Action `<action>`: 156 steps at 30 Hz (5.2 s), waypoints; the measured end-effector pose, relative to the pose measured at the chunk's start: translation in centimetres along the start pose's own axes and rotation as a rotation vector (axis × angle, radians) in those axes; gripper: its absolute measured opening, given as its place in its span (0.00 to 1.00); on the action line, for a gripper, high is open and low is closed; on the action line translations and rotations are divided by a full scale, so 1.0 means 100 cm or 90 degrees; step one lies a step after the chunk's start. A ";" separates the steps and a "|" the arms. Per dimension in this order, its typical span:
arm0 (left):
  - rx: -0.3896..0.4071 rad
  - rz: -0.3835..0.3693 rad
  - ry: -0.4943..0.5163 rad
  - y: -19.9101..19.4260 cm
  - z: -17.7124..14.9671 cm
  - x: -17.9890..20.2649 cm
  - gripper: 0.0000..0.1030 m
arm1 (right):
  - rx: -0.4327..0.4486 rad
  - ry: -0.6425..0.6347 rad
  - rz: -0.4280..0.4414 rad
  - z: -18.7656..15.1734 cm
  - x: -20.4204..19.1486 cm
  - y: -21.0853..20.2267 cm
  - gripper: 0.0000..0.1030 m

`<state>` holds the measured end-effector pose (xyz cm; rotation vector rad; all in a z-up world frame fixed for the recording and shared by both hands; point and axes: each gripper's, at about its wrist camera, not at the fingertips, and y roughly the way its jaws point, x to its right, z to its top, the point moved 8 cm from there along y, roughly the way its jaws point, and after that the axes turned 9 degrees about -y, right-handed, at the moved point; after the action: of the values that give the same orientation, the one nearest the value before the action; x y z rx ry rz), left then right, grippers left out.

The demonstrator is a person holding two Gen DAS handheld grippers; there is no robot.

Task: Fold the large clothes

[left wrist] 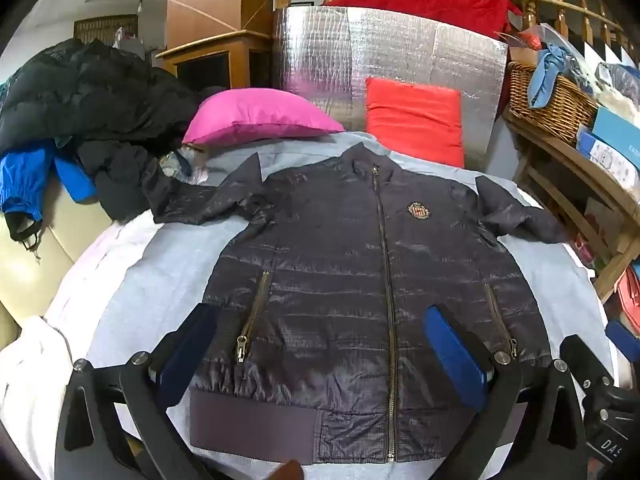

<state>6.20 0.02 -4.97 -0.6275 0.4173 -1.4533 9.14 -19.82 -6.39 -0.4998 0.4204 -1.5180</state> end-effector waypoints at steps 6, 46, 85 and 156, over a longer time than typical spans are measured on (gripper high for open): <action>-0.004 -0.010 -0.026 0.000 -0.005 0.000 1.00 | 0.008 -0.007 -0.007 0.000 -0.002 -0.001 1.00; -0.025 -0.013 -0.028 0.010 -0.012 -0.005 1.00 | 0.021 0.002 0.019 0.001 -0.007 -0.002 1.00; -0.050 -0.009 -0.028 0.045 -0.022 -0.004 1.00 | -0.003 -0.007 0.031 -0.004 -0.008 0.027 1.00; -0.104 0.008 -0.067 0.203 -0.051 -0.026 1.00 | 0.103 0.097 0.086 0.293 0.148 0.214 0.08</action>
<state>18.64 1.95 -21.89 -0.8275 0.4589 -1.3769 43.47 -33.45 6.82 -0.2248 0.4366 -1.4501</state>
